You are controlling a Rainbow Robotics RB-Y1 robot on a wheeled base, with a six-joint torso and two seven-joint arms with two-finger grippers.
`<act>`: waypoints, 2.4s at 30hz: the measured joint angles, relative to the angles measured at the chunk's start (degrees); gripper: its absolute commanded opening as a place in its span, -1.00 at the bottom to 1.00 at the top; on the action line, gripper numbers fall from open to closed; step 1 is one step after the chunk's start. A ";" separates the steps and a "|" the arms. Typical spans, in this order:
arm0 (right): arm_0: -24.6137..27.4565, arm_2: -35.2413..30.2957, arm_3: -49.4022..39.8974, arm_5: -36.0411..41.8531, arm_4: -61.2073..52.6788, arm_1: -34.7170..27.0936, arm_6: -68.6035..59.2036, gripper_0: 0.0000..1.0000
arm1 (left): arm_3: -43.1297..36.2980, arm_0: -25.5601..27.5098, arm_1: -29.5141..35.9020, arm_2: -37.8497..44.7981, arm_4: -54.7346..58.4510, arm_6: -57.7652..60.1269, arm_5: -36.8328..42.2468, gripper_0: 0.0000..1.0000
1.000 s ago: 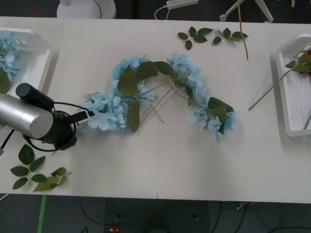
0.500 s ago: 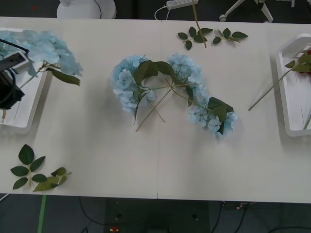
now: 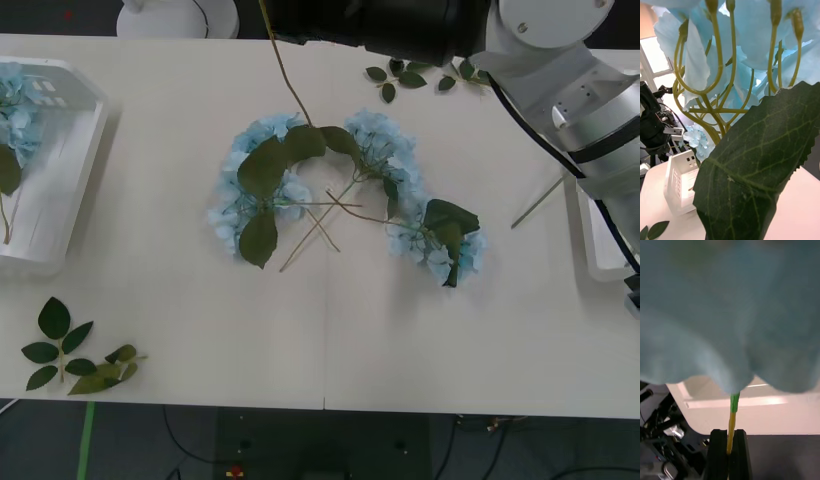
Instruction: Place the red flowers into the right box and the blue flowers into the left box. If a person shows an open palm, hand one flower to the person first, then continue sorting.
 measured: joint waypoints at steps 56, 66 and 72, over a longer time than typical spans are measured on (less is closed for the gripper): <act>-0.04 8.48 -0.29 -4.63 1.07 1.89 -1.28 -1.00 | -39.01 24.65 -11.74 -22.64 46.11 24.73 -67.56 1.00; -0.04 8.53 -0.29 -4.64 1.13 1.90 -3.01 -1.00 | -38.36 19.78 -19.69 -29.37 42.28 24.71 -69.22 1.00; -0.04 8.64 -0.29 -4.65 1.89 1.90 -3.22 -1.00 | -35.27 17.26 -24.85 -29.25 35.31 24.53 -70.94 1.00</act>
